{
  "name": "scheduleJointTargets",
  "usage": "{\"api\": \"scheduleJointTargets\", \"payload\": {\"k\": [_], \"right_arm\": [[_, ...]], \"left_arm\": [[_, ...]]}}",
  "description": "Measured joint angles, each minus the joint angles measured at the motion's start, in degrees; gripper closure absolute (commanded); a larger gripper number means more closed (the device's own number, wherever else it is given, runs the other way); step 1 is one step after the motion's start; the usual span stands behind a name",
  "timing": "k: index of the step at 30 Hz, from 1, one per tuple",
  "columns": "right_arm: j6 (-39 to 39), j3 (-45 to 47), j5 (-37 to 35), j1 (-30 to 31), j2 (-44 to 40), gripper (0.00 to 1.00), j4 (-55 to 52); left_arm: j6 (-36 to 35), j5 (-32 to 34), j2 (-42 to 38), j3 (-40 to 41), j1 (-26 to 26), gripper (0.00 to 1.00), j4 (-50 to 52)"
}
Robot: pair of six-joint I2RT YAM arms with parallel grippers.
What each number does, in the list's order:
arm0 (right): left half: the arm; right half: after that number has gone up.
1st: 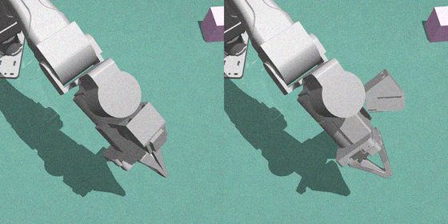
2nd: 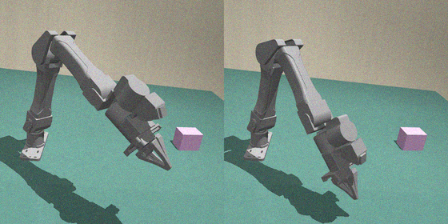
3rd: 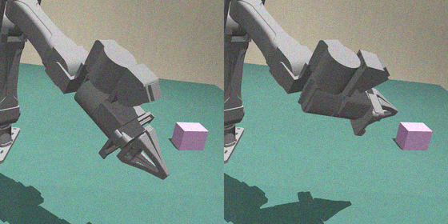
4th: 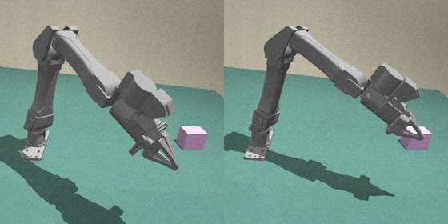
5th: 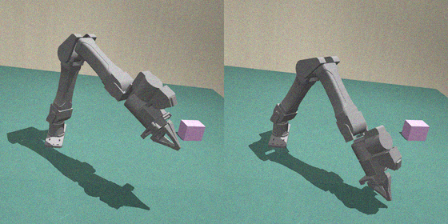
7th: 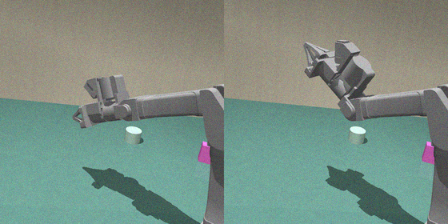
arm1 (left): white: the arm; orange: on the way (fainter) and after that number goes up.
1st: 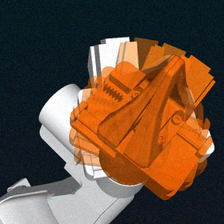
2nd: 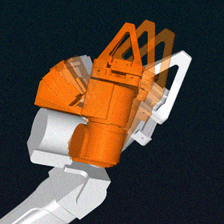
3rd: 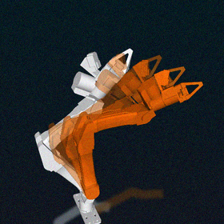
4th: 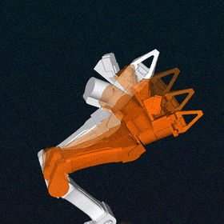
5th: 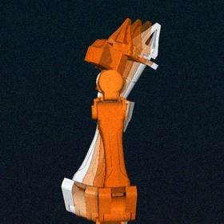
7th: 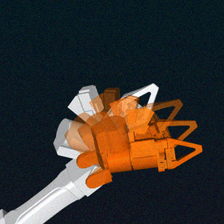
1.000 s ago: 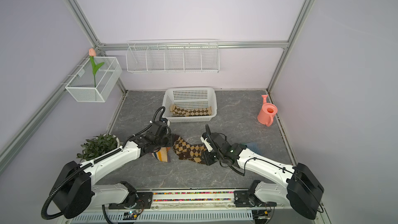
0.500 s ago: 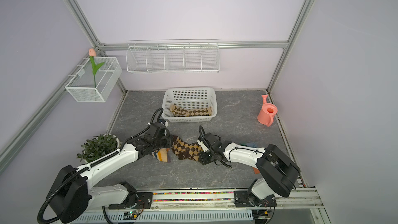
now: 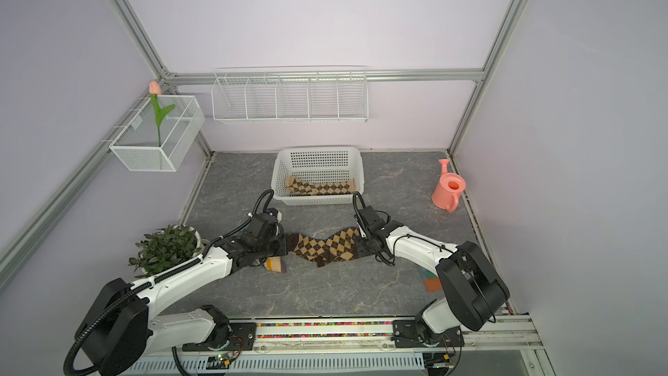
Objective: Place the socks together as a pair
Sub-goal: Pick up a pair of socks from the center of the board.
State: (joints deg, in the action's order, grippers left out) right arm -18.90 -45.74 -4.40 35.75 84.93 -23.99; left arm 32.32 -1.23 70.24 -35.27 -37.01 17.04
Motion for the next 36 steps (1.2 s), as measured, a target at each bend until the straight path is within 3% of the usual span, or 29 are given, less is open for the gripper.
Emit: {"api": "scheduleJointTargets", "payload": {"k": [9,13,17,21,29,33,36], "right_arm": [[2.3,-2.3,0.9,9.4,-10.9,0.6,-3.2],[1.7,-0.3,2.7,11.1,-11.5,0.59,-2.0],[-0.3,5.9,2.8,9.7,-10.2,0.59,-1.4],[-2.4,11.7,4.7,4.4,-9.8,0.59,0.9],[-4.2,12.2,9.5,1.0,-7.9,0.54,9.0],[-4.5,11.1,10.7,1.0,-4.6,0.58,11.9],[-4.4,10.1,10.6,1.1,-3.0,0.66,12.8]], "left_arm": [[0.2,-0.3,3.4,0.8,0.0,1.0,-2.6],[0.0,0.7,3.5,0.3,0.0,1.0,-2.0],[-0.3,1.7,3.5,-0.6,0.0,1.0,-1.5],[-0.5,1.9,3.5,-1.1,0.0,1.0,-1.4],[-0.7,1.8,3.5,-1.2,0.0,1.0,-1.4],[-0.9,1.8,3.5,-1.2,0.0,1.0,-1.4],[-1.1,1.6,3.5,-1.2,0.0,1.0,-1.5]]}}
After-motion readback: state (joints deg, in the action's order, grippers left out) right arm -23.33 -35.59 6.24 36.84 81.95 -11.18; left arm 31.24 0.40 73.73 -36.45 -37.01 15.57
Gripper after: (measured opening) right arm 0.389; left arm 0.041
